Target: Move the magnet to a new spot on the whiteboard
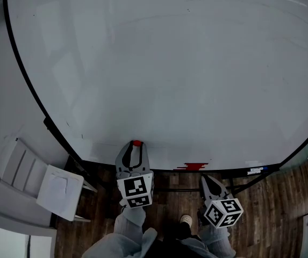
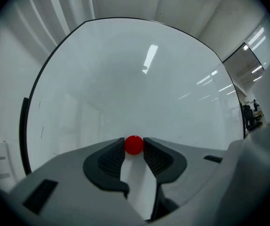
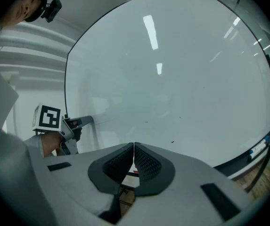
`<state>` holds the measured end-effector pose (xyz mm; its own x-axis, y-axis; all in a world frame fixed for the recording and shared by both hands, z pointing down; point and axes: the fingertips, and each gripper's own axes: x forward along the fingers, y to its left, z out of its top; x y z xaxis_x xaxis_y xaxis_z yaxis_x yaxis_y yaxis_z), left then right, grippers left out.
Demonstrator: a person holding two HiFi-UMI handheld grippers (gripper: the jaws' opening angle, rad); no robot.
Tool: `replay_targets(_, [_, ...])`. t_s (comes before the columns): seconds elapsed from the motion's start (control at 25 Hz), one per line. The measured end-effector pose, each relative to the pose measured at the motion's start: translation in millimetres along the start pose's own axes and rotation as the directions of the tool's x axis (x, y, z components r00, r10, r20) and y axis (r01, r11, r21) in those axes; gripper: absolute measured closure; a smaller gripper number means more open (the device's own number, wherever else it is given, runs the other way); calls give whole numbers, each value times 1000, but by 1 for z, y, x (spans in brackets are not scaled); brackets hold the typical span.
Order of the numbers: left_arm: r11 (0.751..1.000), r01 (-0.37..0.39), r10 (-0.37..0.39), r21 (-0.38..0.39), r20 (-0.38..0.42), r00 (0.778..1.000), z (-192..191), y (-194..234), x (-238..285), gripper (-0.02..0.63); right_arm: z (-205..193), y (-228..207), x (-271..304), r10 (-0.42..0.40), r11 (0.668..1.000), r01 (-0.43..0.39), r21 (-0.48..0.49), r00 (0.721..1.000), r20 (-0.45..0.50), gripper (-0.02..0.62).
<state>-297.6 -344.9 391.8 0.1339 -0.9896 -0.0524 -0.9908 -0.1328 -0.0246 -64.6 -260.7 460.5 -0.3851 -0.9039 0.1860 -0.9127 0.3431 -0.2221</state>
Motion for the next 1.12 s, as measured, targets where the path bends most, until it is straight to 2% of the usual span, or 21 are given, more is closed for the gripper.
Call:
replay_targets(0.32, [999, 40, -40, -7, -8, 999, 3, 0, -2, 482, -5, 0, -7, -5, 1000, 5, 9, 1000, -7, 568])
replay_targets(0.56, [996, 72, -73, 51, 18, 997, 12, -3, -20, 482, -7, 9, -5, 8, 1000, -8, 5, 1000, -4, 568])
replay_targets(1.12, [998, 63, -63, 17, -31, 998, -15, 28, -75, 482, -29, 45, -7, 59, 998, -59, 5, 998, -33, 568])
